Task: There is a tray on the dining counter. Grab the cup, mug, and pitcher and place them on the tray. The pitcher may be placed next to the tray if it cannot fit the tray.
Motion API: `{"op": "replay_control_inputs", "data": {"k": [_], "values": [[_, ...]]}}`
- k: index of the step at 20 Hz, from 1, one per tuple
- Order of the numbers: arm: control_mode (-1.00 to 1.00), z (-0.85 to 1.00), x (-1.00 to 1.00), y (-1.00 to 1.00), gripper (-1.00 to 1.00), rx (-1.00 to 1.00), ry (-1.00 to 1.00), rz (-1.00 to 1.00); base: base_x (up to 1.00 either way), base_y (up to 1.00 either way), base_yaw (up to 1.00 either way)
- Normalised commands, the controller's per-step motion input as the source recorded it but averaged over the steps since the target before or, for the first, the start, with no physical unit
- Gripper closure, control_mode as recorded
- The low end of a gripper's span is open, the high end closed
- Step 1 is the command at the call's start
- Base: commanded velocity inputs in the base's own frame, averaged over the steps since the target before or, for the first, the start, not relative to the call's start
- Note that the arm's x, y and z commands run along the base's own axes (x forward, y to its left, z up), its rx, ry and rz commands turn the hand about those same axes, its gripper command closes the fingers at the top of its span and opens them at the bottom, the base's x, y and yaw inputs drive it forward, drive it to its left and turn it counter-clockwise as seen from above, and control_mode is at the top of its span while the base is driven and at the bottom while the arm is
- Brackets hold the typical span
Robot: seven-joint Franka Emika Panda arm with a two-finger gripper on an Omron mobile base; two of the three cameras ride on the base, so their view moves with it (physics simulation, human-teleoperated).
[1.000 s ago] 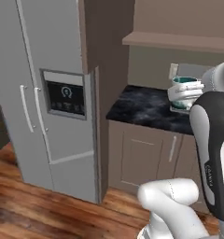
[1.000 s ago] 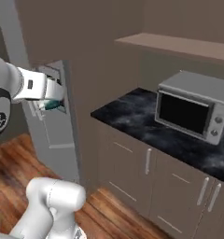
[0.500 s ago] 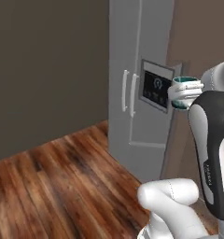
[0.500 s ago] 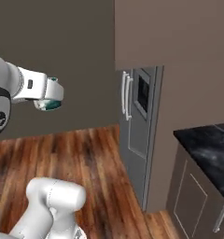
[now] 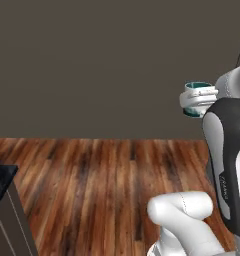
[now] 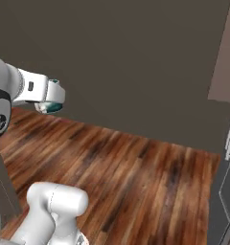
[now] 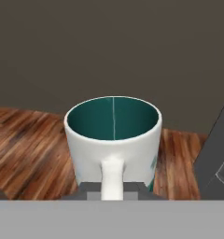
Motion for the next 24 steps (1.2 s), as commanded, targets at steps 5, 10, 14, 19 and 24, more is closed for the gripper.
{"op": "replay_control_inputs", "data": {"k": [5, 10, 14, 19, 24], "values": [[1.0, 0.0, 0.0, 0.0, 1.0, 0.0, 0.0, 0.0, 0.73, 0.0, 0.44], [1.0, 0.0, 0.0, 0.0, 1.0, 0.0, 0.0, 0.0, 0.99, 0.08, 0.01], [1.0, 0.0, 0.0, 0.0, 1.0, 0.0, 0.0, 0.0, 1.0, 0.26, -0.03], [1.0, 0.0, 0.0, 0.0, 1.0, 0.0, 0.0, 0.0, 1.0, 0.26, -0.01], [1.0, 0.0, 0.0, 0.0, 1.0, 0.0, 0.0, 0.0, 1.0, 0.08, 0.27]]}}
